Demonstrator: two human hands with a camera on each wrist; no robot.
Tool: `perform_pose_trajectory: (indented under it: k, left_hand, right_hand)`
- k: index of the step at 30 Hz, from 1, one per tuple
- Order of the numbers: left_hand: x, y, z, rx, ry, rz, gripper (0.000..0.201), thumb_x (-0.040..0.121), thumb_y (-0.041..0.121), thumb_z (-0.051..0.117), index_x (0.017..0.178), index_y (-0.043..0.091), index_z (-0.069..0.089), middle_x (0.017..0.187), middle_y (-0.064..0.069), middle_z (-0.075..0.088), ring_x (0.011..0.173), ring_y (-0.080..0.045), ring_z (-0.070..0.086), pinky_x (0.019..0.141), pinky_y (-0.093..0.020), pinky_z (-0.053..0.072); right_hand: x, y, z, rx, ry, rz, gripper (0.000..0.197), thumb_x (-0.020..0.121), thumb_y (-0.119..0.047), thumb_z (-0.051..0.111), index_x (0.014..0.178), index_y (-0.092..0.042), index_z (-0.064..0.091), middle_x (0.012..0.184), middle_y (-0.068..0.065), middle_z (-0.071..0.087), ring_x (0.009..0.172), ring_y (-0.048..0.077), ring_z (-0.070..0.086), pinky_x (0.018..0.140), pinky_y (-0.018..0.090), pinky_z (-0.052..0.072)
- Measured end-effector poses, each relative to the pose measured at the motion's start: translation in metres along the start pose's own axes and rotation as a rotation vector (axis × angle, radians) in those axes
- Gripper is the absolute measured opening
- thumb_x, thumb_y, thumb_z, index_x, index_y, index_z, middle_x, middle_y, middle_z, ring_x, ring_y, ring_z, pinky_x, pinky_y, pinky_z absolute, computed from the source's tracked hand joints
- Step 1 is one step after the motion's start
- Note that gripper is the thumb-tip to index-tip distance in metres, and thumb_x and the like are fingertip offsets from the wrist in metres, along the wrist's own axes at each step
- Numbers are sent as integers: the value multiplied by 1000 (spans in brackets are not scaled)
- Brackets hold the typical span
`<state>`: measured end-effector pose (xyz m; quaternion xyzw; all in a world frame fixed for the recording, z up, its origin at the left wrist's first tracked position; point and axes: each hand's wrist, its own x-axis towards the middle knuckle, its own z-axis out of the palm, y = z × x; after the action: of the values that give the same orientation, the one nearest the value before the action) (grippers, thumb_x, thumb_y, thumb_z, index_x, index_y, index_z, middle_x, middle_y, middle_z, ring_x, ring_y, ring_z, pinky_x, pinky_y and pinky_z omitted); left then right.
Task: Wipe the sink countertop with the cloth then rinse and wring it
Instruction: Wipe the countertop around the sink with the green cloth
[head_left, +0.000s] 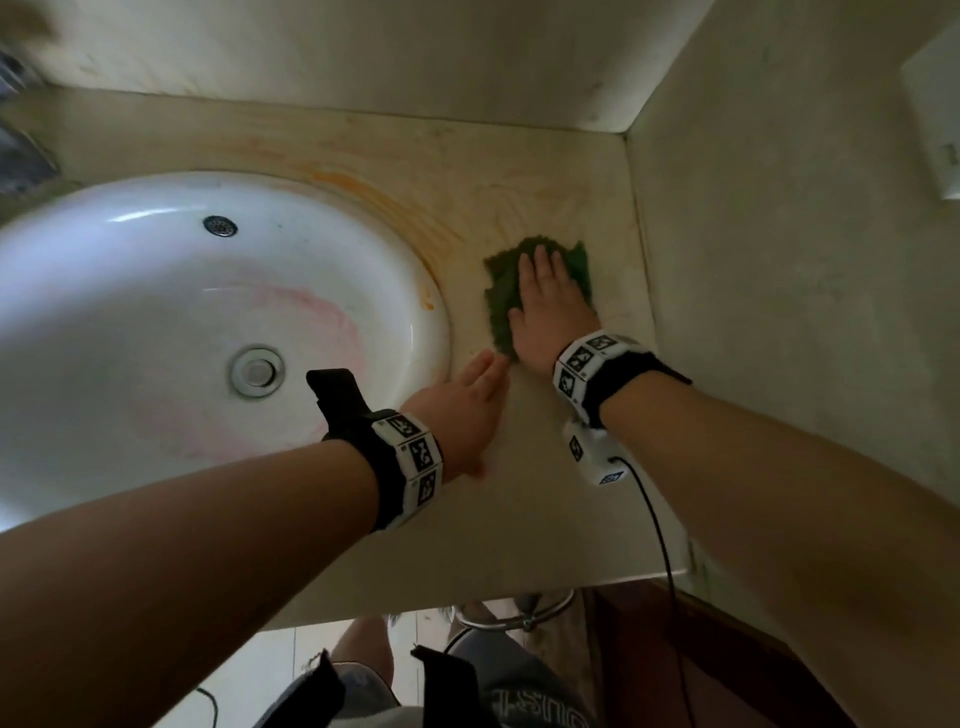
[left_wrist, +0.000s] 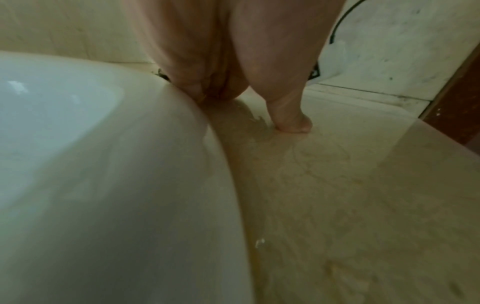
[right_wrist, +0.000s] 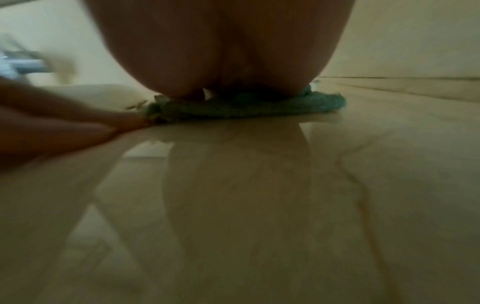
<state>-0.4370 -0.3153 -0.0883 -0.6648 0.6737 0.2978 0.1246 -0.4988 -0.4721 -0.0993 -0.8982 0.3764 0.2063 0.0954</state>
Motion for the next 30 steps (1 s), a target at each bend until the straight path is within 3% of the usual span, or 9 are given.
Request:
perform_pose_trajectory:
  k: [4,10,14,18,23,30]
  left_hand:
    - [-3,2,-3,4,12,2,119,75,45,76,152,4,-4,161,-10,-3,148,-27,-5,116,-42,27]
    - [-6,-1,-4,22,-3,24,114,80,42,73,151,2,-7,159,-9,-19,148,-25,-10,117,-42,26]
    - [-7,-1,-5,3,8,25,112,80,40,73,151,2,-5,159,-7,-21,148,-25,-11,114,-43,31]
    - [-4,-1,-2,-4,17,37,112,81,39,73,151,2,-7,158,-8,-23,148,-25,-12,115,-40,29]
    - [-6,-2,-3,13,26,45,112,83,42,69,150,1,-11,158,-10,-24,147,-26,-14,117,-37,19]
    - [-8,0,-7,-50,5,39,110,84,37,70,151,5,-11,157,-6,-27,147,-23,-16,115,-35,22]
  right_hand:
    - [-37,-7,16,-16,-27,-114,64,101,-34,27,153,-11,-3,161,8,-8,149,26,-7,121,43,10]
    - [-80,35,30,5,-58,68,65,102,-32,27,152,-11,-10,160,8,-15,148,23,-12,122,35,0]
    - [-55,55,25,121,14,266,65,102,-31,26,152,-6,-8,160,11,-12,148,26,-8,121,34,-2]
    - [-17,64,14,187,41,326,65,102,-29,27,151,-3,-7,160,14,-9,148,27,-5,121,33,-2]
    - [17,64,-4,203,40,306,66,102,-29,28,152,-5,-6,160,13,-10,148,27,-5,120,33,-1]
    - [60,51,-31,119,21,227,65,101,-31,27,152,-5,-5,160,14,-8,148,30,-4,121,38,2]
